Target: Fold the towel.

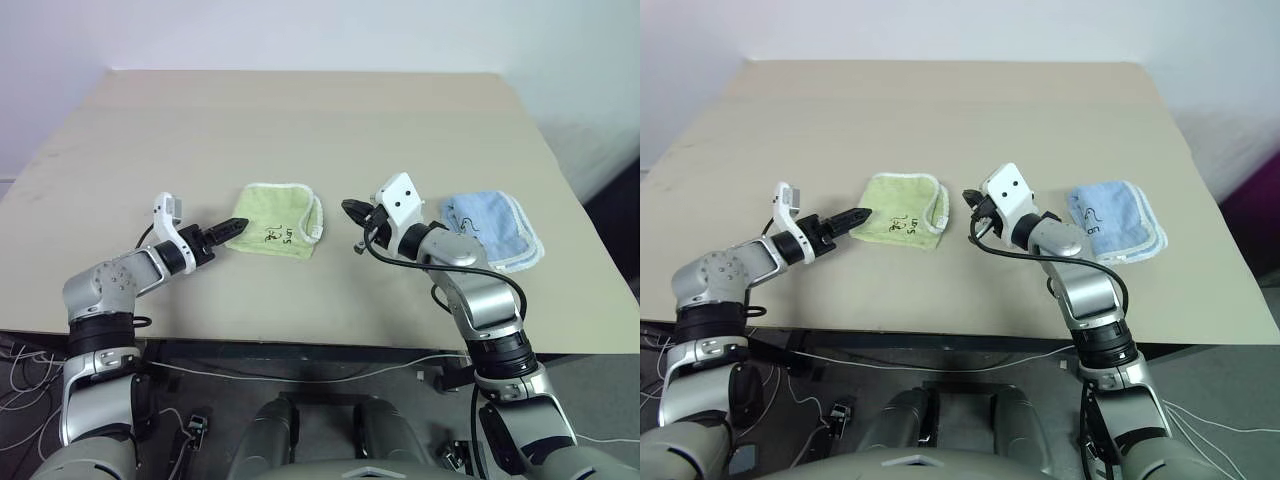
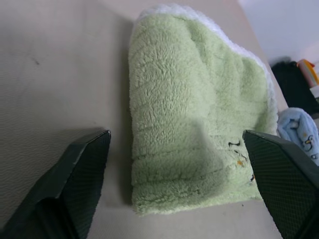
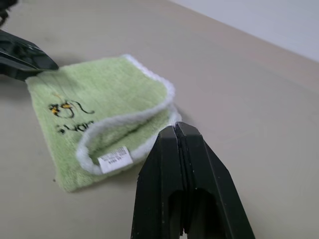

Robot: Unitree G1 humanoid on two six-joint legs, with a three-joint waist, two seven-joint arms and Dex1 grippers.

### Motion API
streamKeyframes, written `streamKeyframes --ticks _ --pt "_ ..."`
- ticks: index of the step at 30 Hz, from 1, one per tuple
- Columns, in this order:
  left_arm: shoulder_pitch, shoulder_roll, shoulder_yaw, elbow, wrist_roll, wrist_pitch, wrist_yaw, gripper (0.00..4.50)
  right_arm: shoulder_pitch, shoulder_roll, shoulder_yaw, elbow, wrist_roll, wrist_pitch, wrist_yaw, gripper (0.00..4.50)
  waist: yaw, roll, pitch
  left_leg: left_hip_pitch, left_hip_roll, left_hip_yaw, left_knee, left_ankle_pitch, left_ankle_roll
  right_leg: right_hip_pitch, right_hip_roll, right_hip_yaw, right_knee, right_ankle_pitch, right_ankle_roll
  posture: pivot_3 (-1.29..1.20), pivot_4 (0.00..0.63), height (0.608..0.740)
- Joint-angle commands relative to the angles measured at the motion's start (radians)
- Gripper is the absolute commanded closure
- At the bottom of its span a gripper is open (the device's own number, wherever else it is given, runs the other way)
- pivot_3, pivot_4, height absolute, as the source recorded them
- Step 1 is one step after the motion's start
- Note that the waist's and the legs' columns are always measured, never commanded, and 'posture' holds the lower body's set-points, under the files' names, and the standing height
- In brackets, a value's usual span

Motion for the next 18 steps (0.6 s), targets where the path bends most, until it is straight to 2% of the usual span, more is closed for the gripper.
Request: streamKeyframes --ticks 1,9,18 --pt "-0.003 -0.066 -0.068 0.0 -0.013 0.055 -0.019 0.01 0.004 0.002 -0.012 -0.067 0.013 0.006 -0.017 4.5 0.014 0.0 0.0 0.0 0.0 0.0 0.0 0.0 0.0 0.0 0.0 0.0 0.0 0.0 0.0 0.0 0.15 0.74" --pt "-0.01 -0.126 -0.075 -0.061 -0.031 0.103 -0.021 0.01 0.028 -0.003 -0.016 -0.109 0.015 0.03 -0.037 4.5 0.034 0.0 0.0 0.0 -0.001 0.0 0.002 -0.001 0.001 0.0 -0.001 -0.001 -0.002 0.0 0.0 0.0 0.15 0.74" --pt "-0.011 -0.157 0.008 -0.039 -0.042 0.068 0.04 3.01 0.042 -0.001 -0.004 -0.124 0.013 0.035 -0.044 4.5 0.027 0.0 0.0 0.0 -0.001 0.0 0.001 -0.001 0.001 0.002 -0.001 -0.001 -0.002 0.0 0.0 0.0 0.15 0.74"
